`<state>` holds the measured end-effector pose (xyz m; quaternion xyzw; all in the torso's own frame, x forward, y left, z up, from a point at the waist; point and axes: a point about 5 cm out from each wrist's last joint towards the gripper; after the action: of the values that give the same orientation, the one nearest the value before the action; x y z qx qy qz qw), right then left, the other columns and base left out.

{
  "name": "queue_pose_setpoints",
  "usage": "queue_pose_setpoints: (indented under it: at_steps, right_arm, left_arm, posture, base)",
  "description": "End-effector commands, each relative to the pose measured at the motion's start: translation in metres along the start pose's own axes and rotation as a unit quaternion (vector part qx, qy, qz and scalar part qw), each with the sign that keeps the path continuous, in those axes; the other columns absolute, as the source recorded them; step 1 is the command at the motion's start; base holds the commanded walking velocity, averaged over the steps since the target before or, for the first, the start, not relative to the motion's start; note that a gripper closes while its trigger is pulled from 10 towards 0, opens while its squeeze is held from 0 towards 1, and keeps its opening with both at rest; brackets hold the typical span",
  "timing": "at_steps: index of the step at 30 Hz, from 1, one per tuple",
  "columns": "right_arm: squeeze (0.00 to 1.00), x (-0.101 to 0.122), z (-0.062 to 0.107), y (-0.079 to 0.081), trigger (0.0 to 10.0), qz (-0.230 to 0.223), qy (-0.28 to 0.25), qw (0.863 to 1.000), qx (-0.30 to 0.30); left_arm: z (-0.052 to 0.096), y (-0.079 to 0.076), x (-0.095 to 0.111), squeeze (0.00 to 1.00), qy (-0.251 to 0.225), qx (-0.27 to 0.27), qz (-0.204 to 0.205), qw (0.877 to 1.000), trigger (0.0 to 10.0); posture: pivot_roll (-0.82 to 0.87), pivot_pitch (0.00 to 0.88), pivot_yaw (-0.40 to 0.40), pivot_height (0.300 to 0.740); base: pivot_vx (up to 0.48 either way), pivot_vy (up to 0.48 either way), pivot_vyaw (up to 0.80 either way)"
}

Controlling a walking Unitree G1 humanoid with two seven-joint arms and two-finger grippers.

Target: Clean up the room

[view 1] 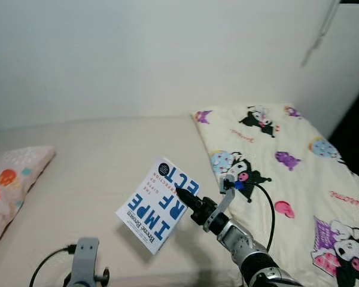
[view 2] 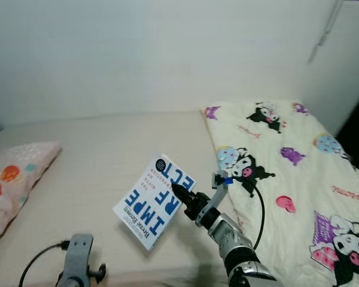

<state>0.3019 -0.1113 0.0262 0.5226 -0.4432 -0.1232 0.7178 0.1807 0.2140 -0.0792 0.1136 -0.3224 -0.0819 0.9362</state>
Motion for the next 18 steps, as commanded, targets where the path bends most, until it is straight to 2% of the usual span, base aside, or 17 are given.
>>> queue_pose_setpoints:
  at_steps: [1,2,4,5,6,10,12,14,18]
  right_arm:
    - [0.0,-0.009,0.005,-0.007,2.1,0.001,0.009,1.0,-0.03]
    - [0.0,-0.012,0.01,-0.013,10.0,0.013,0.021,0.998,-0.056]
    - [0.0,-0.019,0.025,-0.028,10.0,0.049,0.044,0.991,-0.121]
    - [0.0,-0.019,0.025,-0.028,10.0,0.049,0.044,0.991,-0.121]
    - [0.0,-0.022,0.031,-0.035,10.0,0.06,0.053,0.986,-0.147]
    - [0.0,-0.029,0.043,-0.044,10.0,0.061,0.068,0.979,-0.184]
    - [0.0,-0.029,0.043,-0.044,10.0,0.061,0.068,0.979,-0.184]
    - [0.0,-0.039,0.057,-0.054,10.0,0.059,0.09,0.97,-0.219]
    - [0.0,-0.046,0.07,-0.062,10.0,0.06,0.103,0.96,-0.252]
  left_arm:
    - [0.004,-0.003,-0.018,0.0,0.034,-0.006,0.012,0.999,10.0]
    - [0.005,-0.002,-0.022,0.0,0.041,-0.004,0.014,0.999,10.0]
    - [0.007,0.0,-0.029,0.0,0.051,-0.003,0.013,0.999,10.0]
    - [0.007,0.0,-0.029,0.0,0.051,-0.003,0.013,0.999,10.0]
    - [0.007,0.001,-0.03,0.0,0.053,-0.003,0.011,0.999,10.0]
    - [0.007,0.001,-0.029,0.0,0.052,-0.007,0.003,0.999,10.0]
    - [0.007,0.001,-0.029,0.0,0.052,-0.007,0.003,0.999,10.0]
    - [0.006,-0.004,-0.025,0.0,0.047,-0.017,-0.008,0.999,10.0]
    - [0.005,-0.009,-0.021,0.0,0.043,-0.027,-0.014,0.999,10.0]
  posture:
    - [-0.01,0.0,-0.003,0.737]
    - [-0.01,0.0,-0.006,0.74]
    - [0.0,0.0,-0.015,0.74]
    - [0.0,0.0,-0.015,0.74]
    - [0.01,0.0,-0.022,0.74]
    - [0.01,0.0,-0.029,0.74]
    - [0.01,0.0,-0.029,0.74]
    - [0.01,0.0,-0.035,0.74]
    - [0.01,0.0,-0.036,0.74]
  base:
    - [0.0,0.0,0.0]
    - [0.0,0.0,0.0]
    - [0.0,0.0,0.0]
    - [0.0,0.0,0.0]
    - [0.0,0.0,0.71]
    - [0.0,0.0,0.71]
    - [0.0,0.0,0.71]
    - [0.0,0.0,0.71]
    - [0.0,0.0,0.71]
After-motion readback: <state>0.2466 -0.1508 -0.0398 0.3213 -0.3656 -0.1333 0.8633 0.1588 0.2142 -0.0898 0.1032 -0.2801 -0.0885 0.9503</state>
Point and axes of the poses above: a point about 5 cm out from each wrist's last joint towards the gripper, its own z axis pointing back from the gripper into the wrist, its own x axis along the axis of the wrist's last joint, y = z × x, and after that the axes turned 13 degrees about -z, right-handed
